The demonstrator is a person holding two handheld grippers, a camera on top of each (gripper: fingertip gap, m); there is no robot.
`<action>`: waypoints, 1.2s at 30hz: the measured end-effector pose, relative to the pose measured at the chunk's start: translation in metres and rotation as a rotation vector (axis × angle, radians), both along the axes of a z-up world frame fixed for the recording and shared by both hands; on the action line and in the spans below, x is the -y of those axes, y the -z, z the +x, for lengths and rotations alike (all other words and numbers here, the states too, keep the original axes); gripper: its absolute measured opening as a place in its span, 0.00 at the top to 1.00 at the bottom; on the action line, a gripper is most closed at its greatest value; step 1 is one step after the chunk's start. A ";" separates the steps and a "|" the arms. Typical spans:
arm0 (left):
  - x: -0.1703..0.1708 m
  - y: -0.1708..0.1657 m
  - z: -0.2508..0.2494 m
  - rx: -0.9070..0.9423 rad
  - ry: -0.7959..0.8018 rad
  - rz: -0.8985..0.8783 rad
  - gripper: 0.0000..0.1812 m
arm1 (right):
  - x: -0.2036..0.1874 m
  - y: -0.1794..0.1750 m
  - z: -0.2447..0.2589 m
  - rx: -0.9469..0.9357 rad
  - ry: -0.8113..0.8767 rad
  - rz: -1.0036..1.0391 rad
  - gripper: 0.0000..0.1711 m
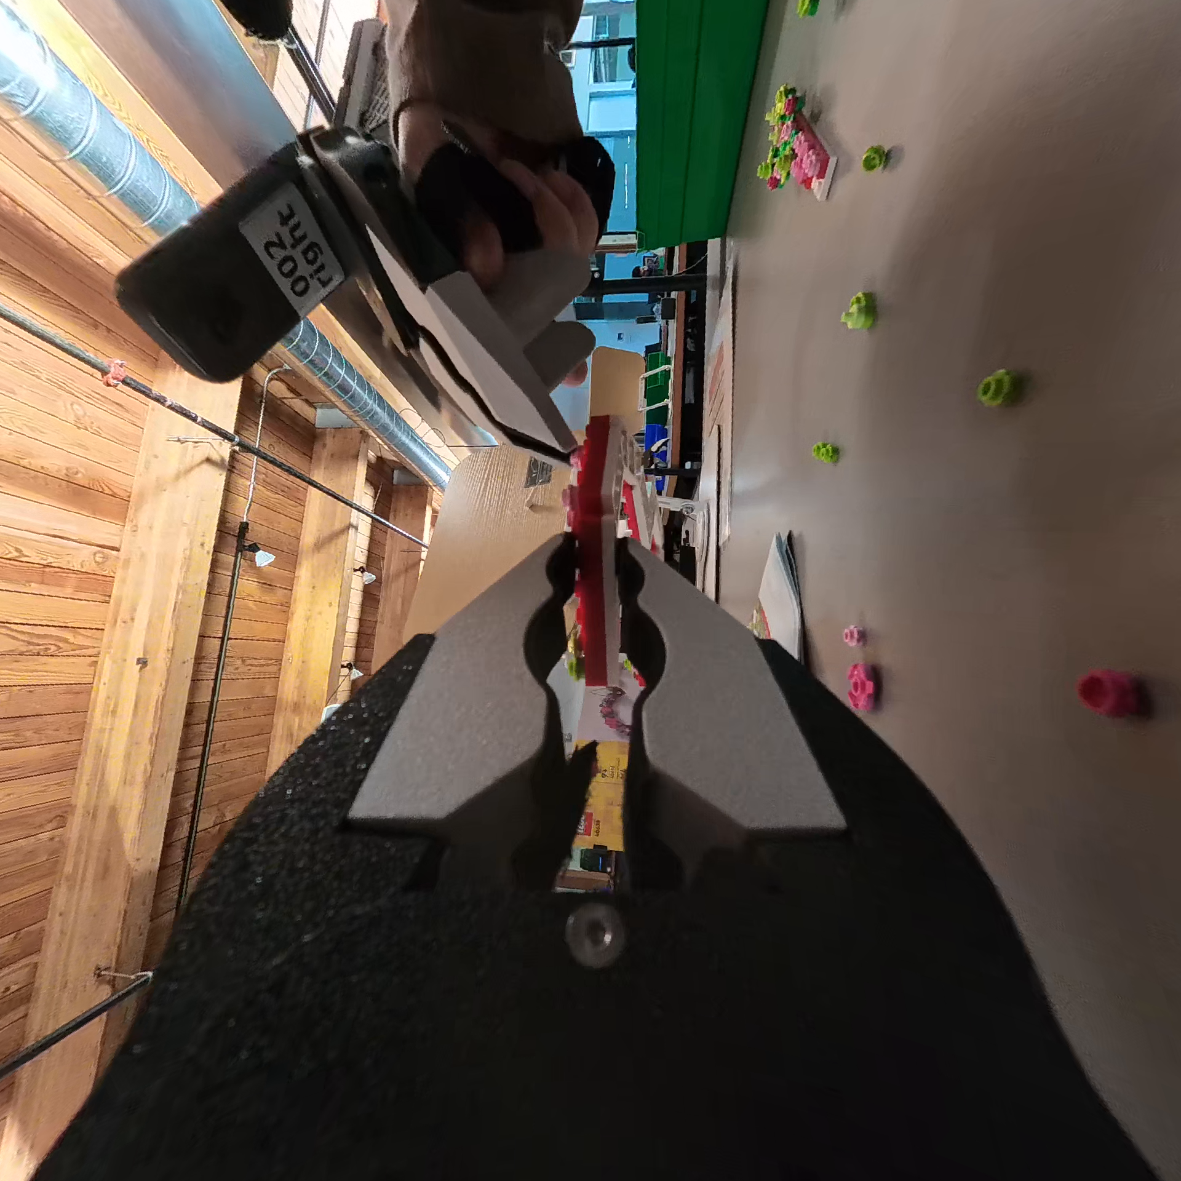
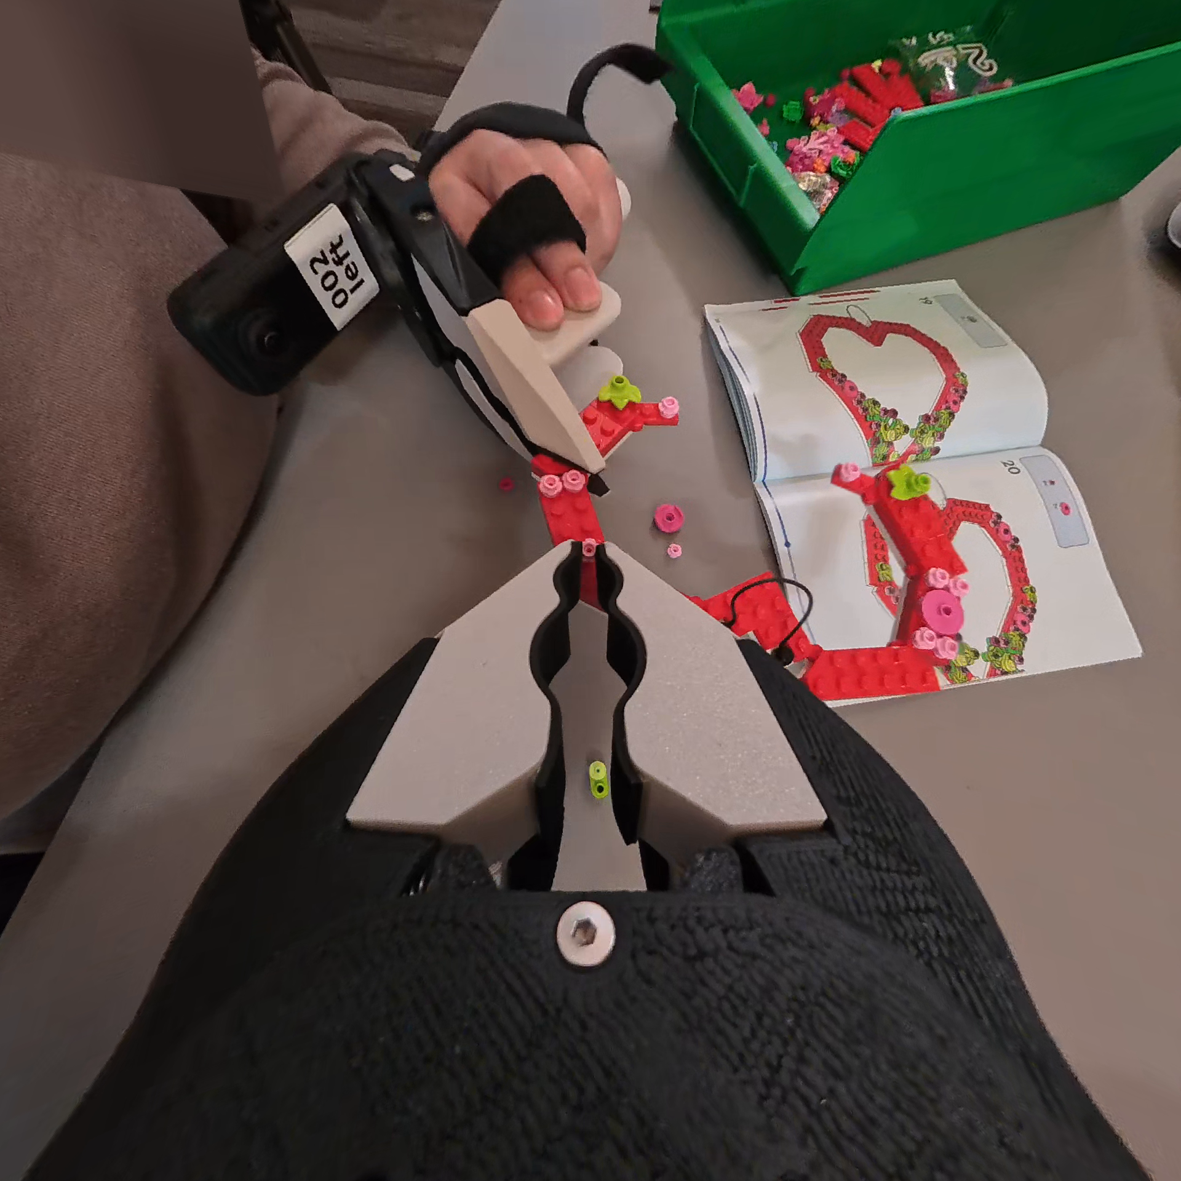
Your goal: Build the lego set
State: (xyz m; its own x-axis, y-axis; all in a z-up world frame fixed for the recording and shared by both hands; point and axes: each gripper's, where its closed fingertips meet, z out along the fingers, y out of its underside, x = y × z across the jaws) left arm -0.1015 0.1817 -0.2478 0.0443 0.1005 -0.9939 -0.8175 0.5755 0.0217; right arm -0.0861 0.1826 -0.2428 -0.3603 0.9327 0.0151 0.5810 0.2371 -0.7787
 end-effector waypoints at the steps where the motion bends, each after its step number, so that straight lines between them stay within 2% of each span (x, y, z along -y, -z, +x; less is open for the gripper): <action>1: 0.000 0.000 0.000 0.001 0.003 0.000 0.95 | 0.000 0.000 0.000 0.003 0.001 -0.005 0.99; 15: 0.001 -0.001 0.003 -0.012 0.007 0.026 0.95 | 0.002 0.001 0.000 0.014 0.002 -0.045 0.98; 36: -0.002 0.003 0.002 -0.023 0.000 0.006 0.95 | 0.004 -0.001 0.001 -0.029 0.009 -0.056 0.92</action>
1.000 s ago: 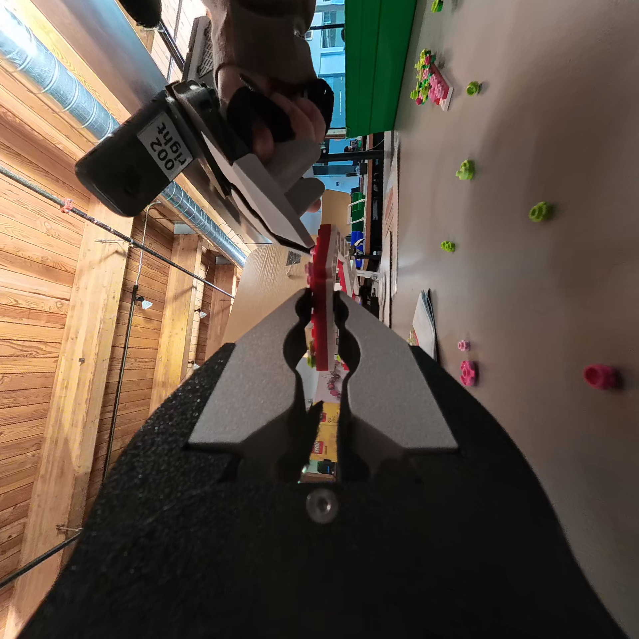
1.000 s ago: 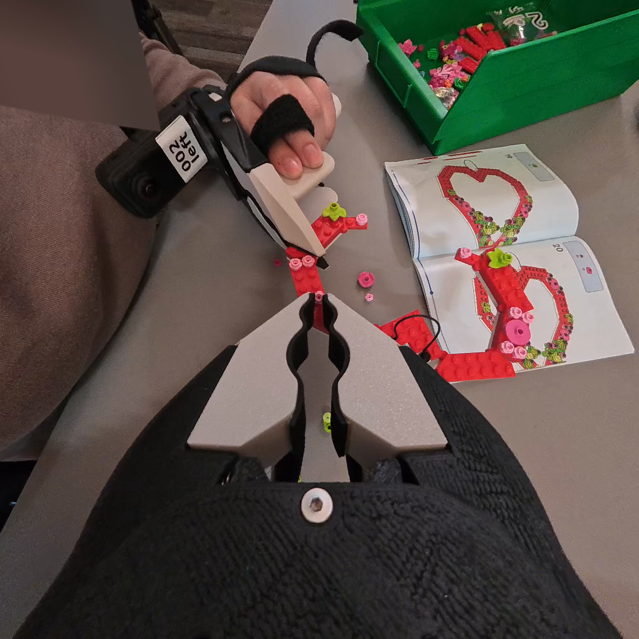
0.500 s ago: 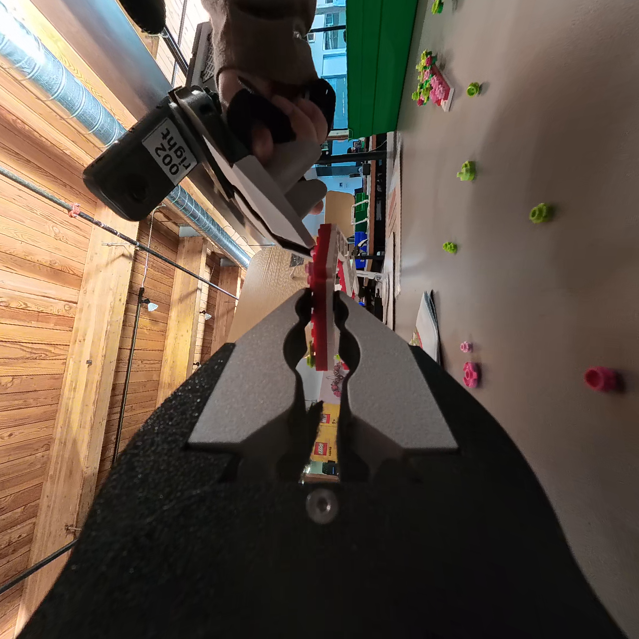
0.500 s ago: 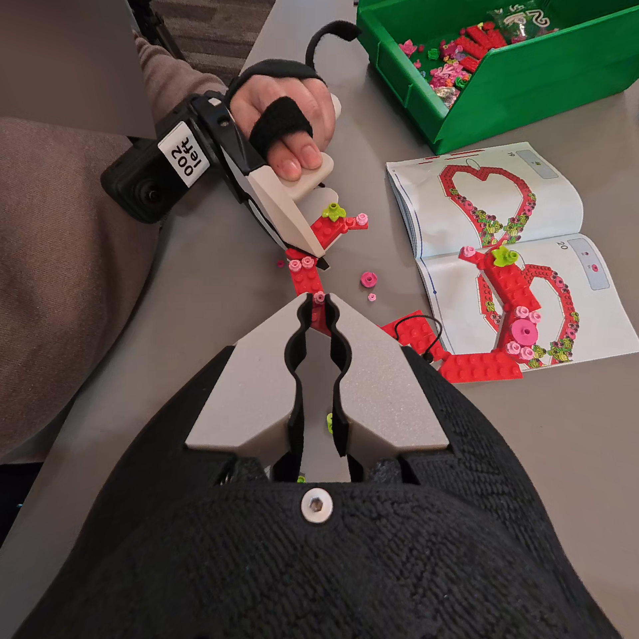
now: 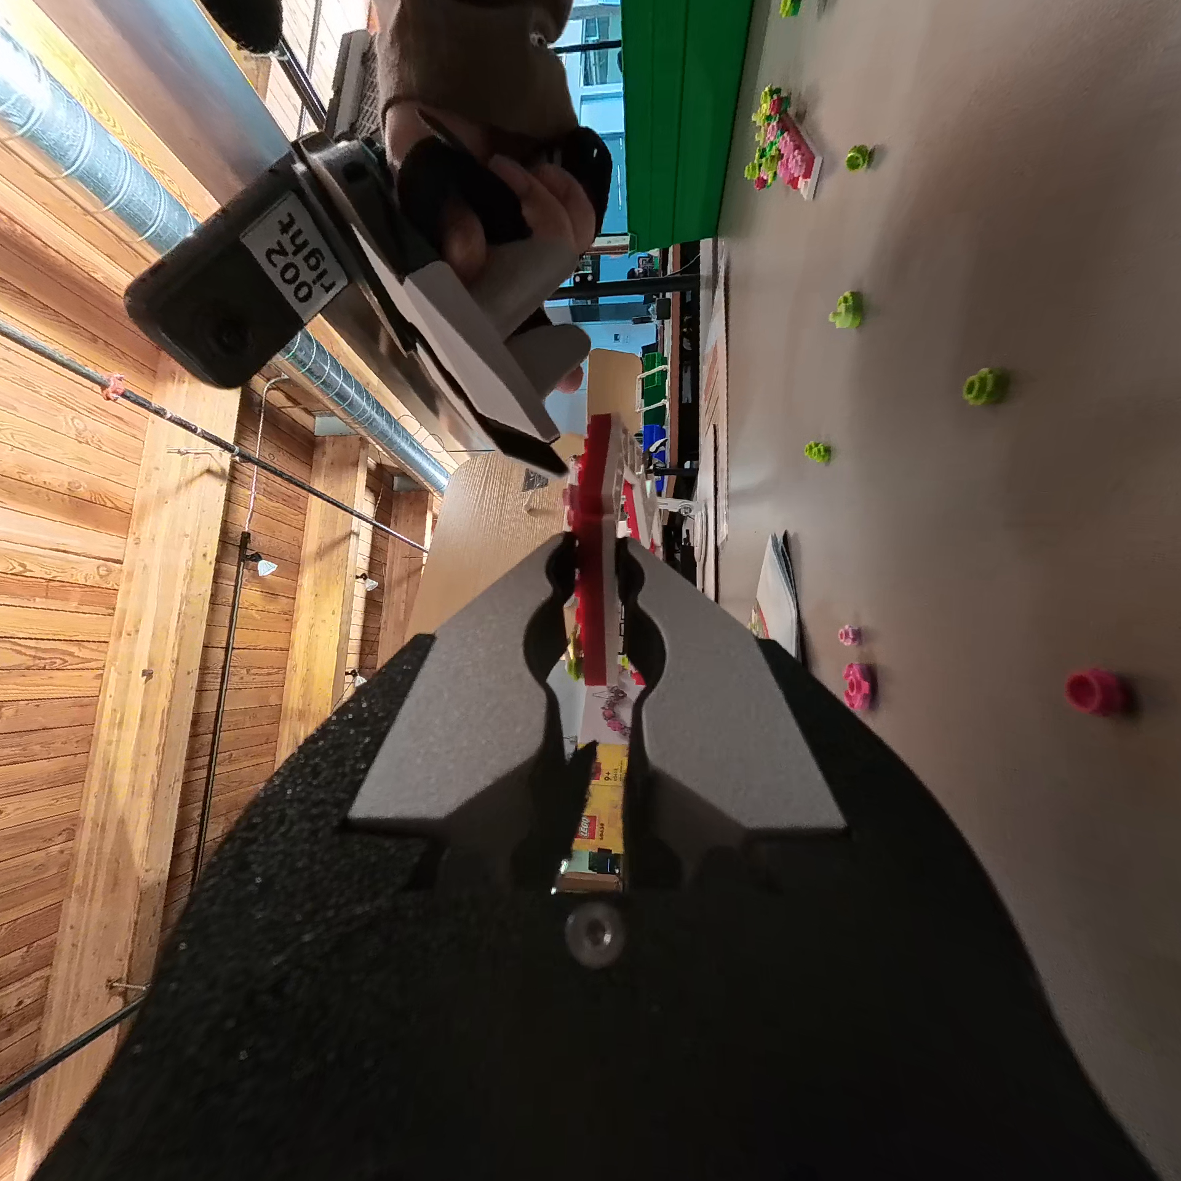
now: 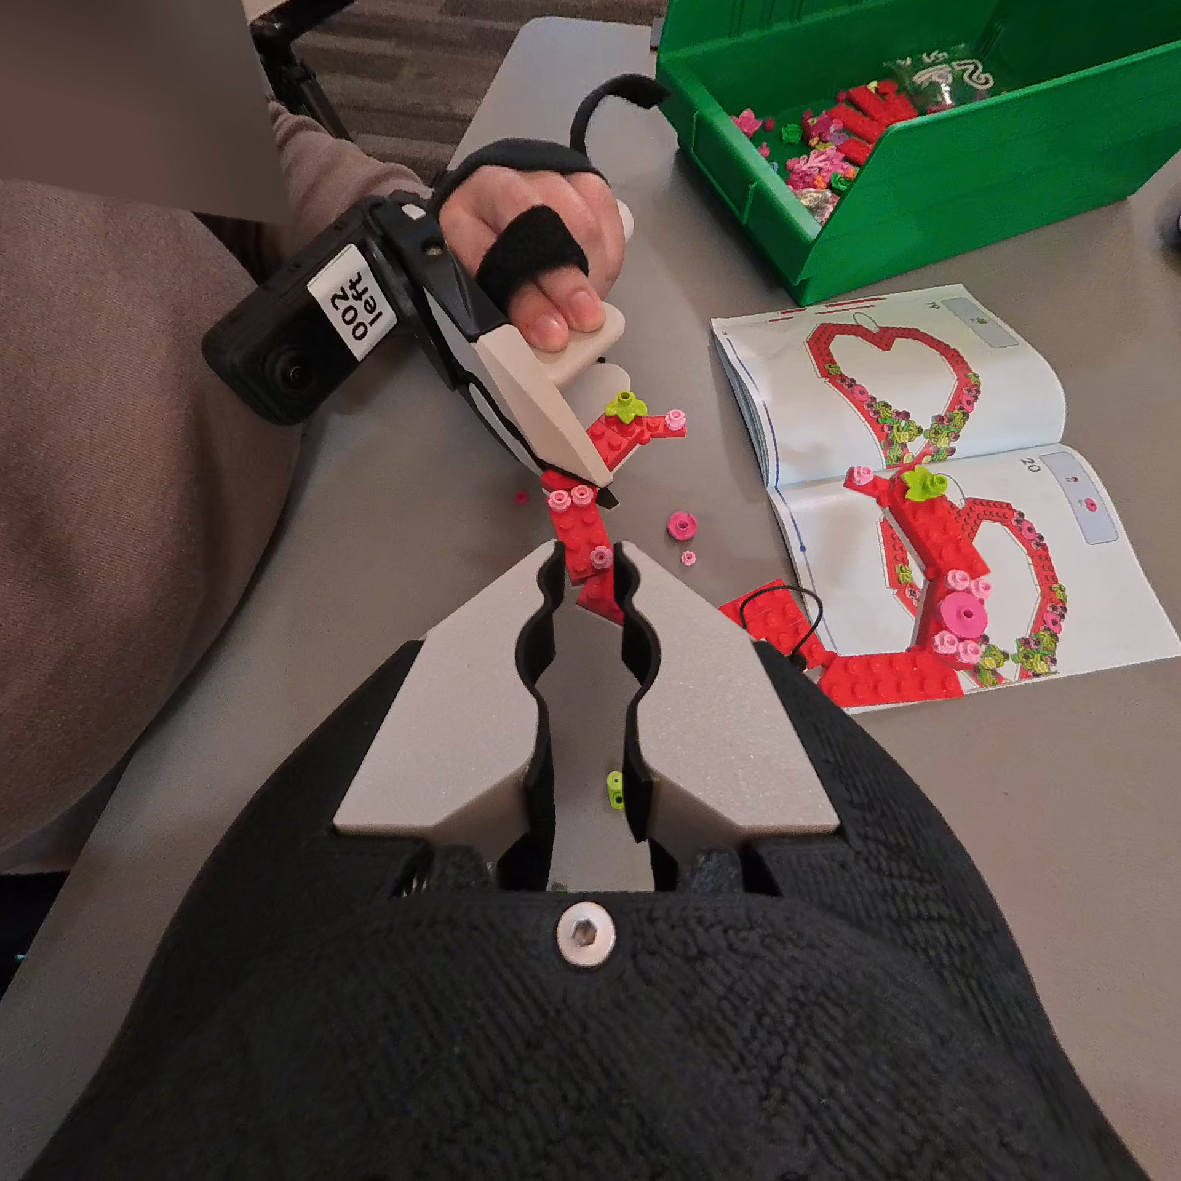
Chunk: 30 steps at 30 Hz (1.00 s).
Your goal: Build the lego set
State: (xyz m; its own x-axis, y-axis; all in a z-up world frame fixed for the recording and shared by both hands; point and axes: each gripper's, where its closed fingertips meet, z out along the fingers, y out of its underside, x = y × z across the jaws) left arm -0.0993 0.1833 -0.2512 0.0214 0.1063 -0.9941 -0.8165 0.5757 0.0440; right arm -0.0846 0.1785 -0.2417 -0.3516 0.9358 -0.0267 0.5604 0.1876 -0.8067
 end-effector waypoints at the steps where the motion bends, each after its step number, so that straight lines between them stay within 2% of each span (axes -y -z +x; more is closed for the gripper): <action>1: 0.000 0.000 0.000 0.001 -0.002 -0.001 0.95 | 0.000 -0.001 0.000 -0.007 0.001 0.004 0.91; 4: -0.002 0.000 -0.002 0.005 -0.010 -0.008 0.95 | 0.002 -0.008 0.000 -0.067 -0.005 0.032 0.84; 6: -0.005 0.001 -0.004 0.010 -0.023 -0.022 0.95 | 0.004 -0.007 0.001 -0.105 -0.016 0.124 0.77; 8: -0.007 0.002 -0.006 0.018 -0.040 -0.035 0.95 | 0.003 -0.002 -0.001 -0.170 -0.018 0.307 0.74; 11: -0.011 0.003 -0.009 0.035 -0.061 -0.066 0.95 | -0.006 0.004 -0.006 -0.250 0.015 0.697 0.73; 14: -0.014 0.004 -0.012 0.066 -0.076 -0.102 0.95 | -0.012 0.017 -0.009 -0.226 0.036 0.951 0.72; 21: -0.017 0.004 -0.015 0.082 -0.097 -0.121 0.95 | -0.019 0.020 -0.015 -0.240 0.083 1.148 0.80; 30: -0.016 0.005 -0.013 0.089 -0.086 -0.136 0.95 | -0.024 0.023 -0.017 -0.220 0.083 1.188 0.88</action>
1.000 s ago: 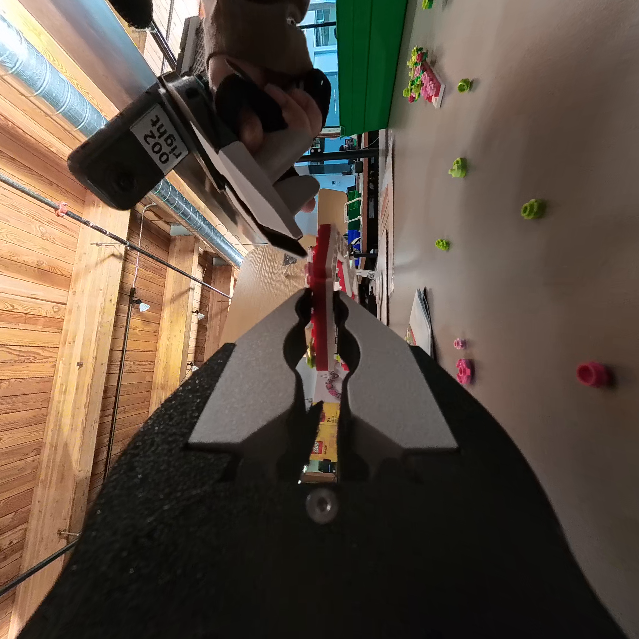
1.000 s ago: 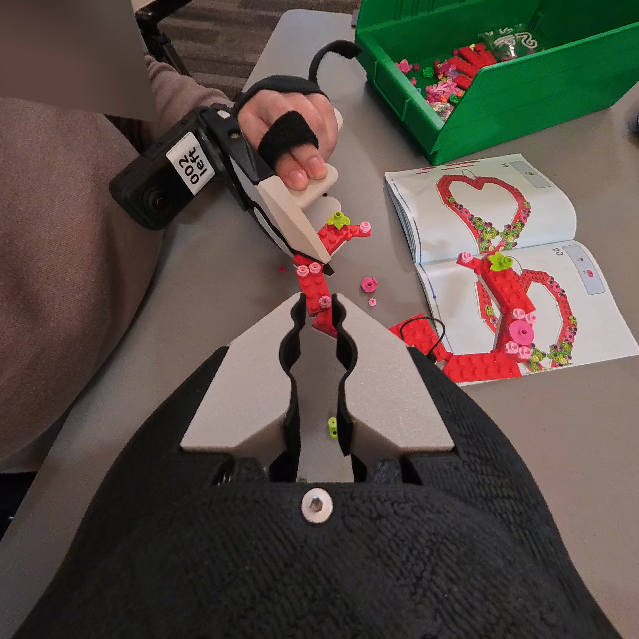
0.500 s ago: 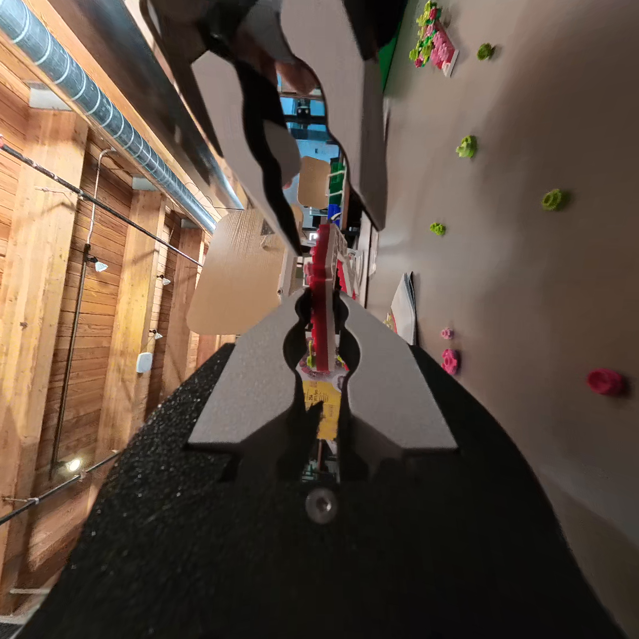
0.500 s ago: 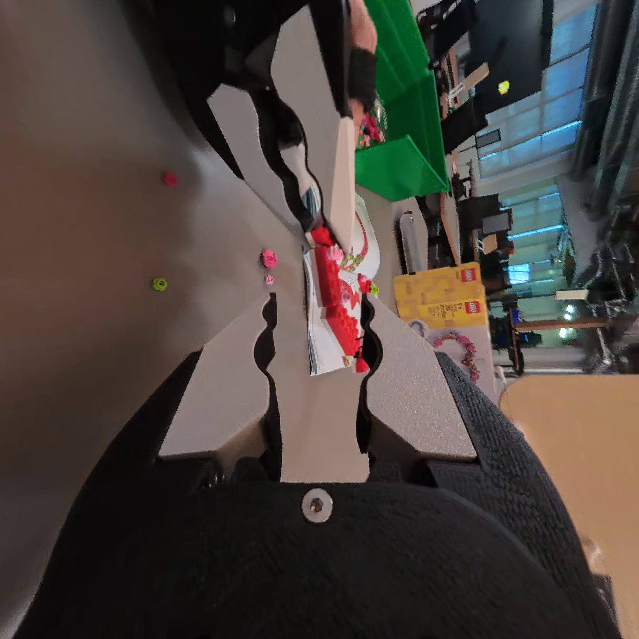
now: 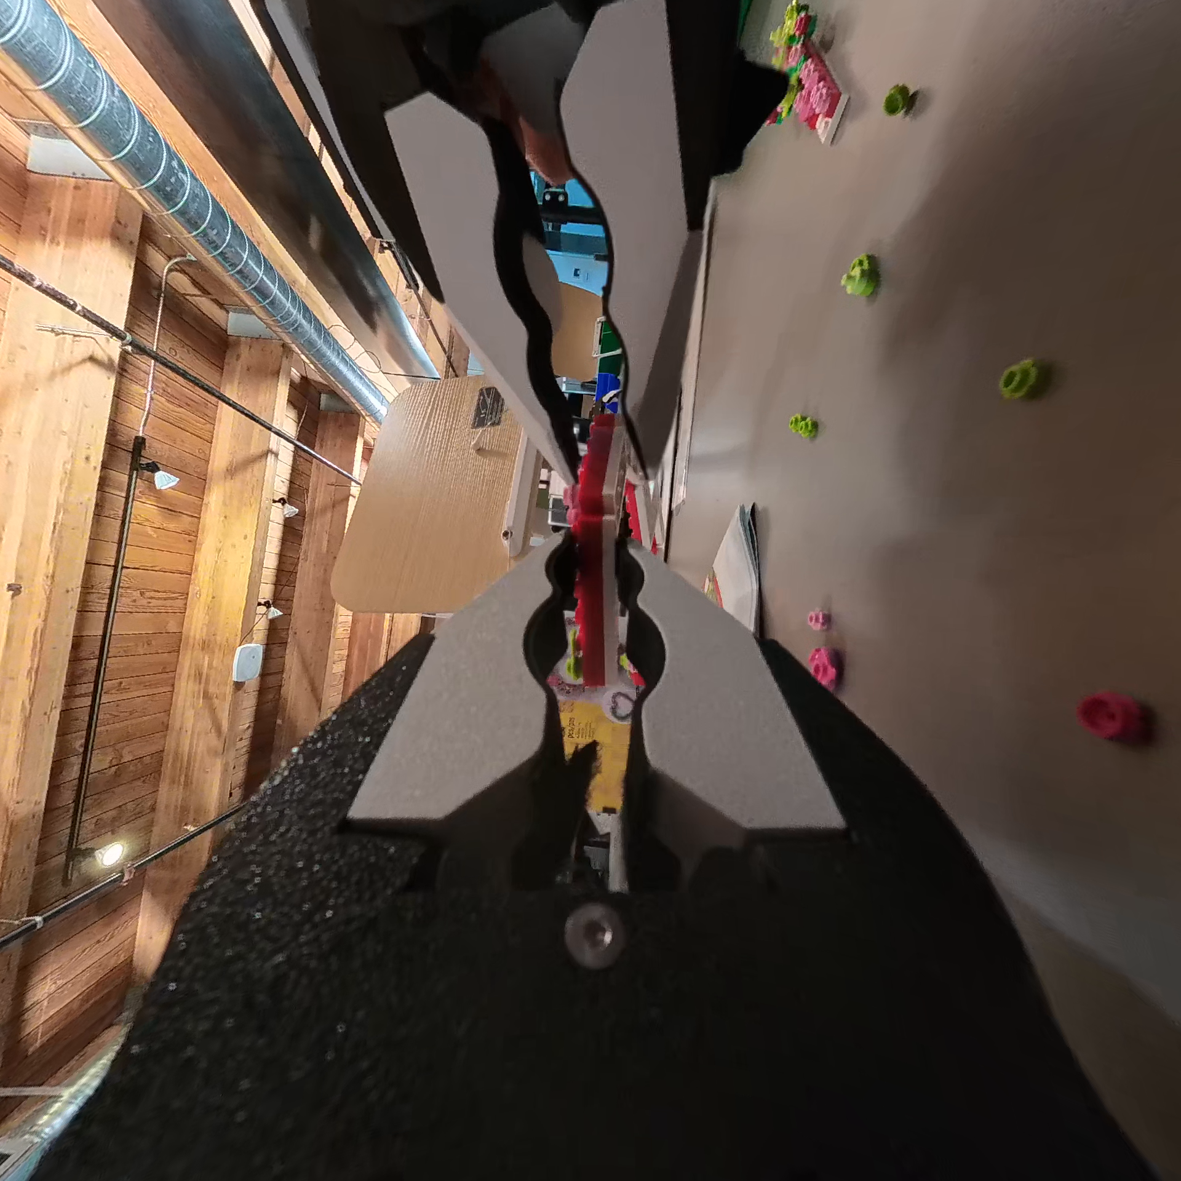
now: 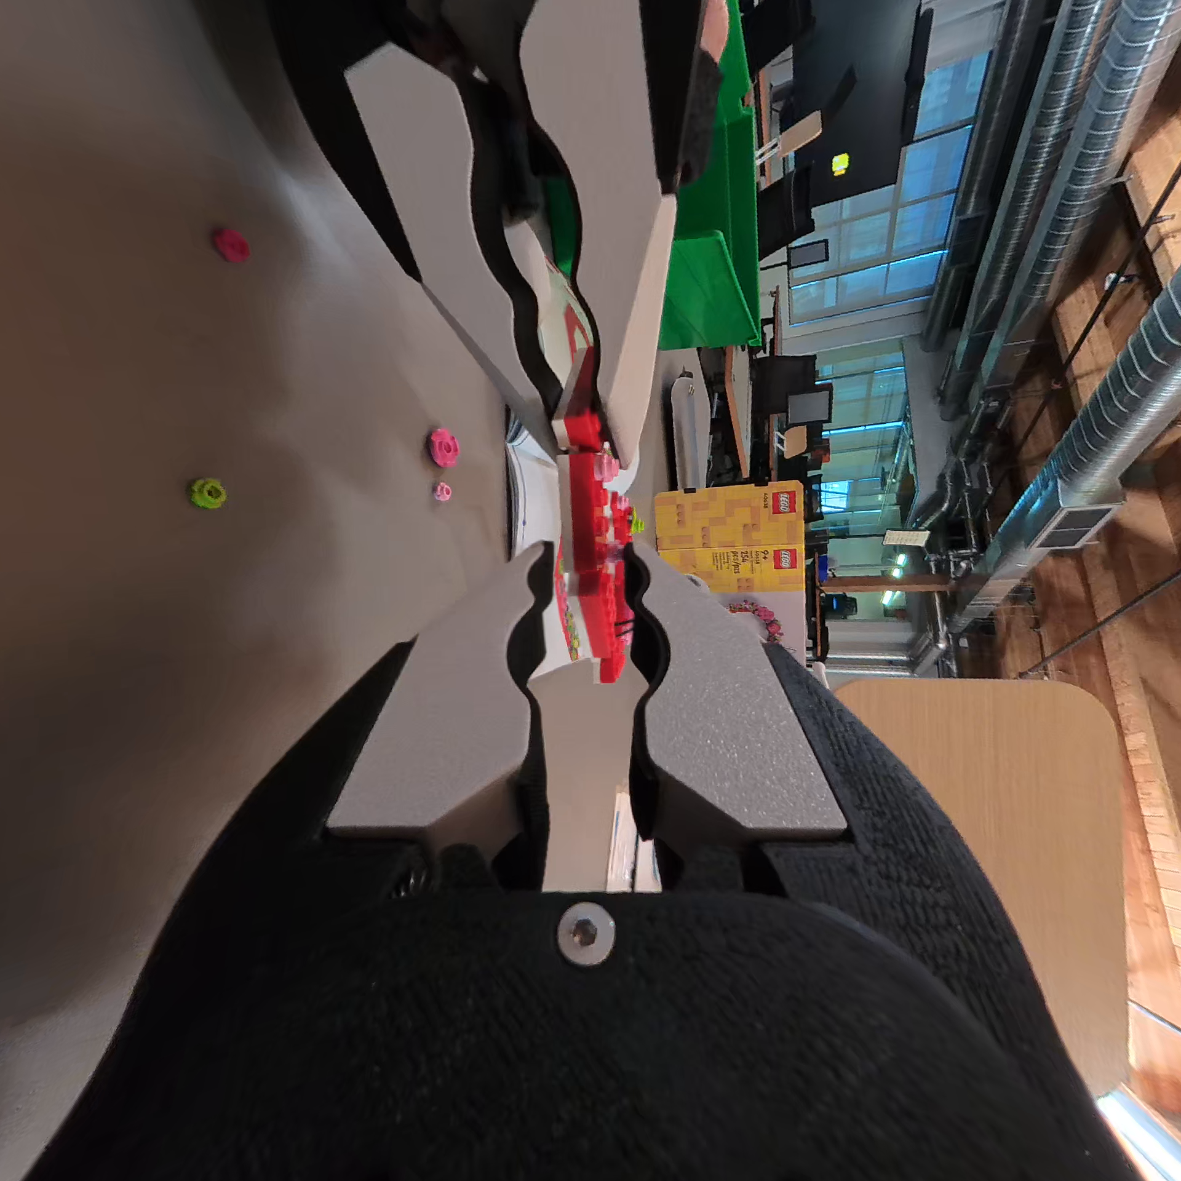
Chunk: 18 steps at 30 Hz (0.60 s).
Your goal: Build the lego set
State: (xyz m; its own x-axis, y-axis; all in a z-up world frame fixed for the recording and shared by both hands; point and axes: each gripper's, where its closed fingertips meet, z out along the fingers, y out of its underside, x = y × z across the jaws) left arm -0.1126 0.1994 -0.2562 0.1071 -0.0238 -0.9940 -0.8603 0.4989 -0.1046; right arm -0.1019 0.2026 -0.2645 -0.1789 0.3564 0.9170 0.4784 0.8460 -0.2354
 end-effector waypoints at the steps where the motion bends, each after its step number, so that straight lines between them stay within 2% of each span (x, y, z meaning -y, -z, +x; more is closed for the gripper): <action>1: 0.000 0.000 0.000 0.003 0.001 -0.004 0.95 | 0.000 -0.001 0.000 0.001 0.001 0.006 0.90; 18: 0.002 0.007 0.004 0.005 0.027 -0.054 0.94 | 0.000 0.002 0.003 0.080 -0.021 0.124 0.93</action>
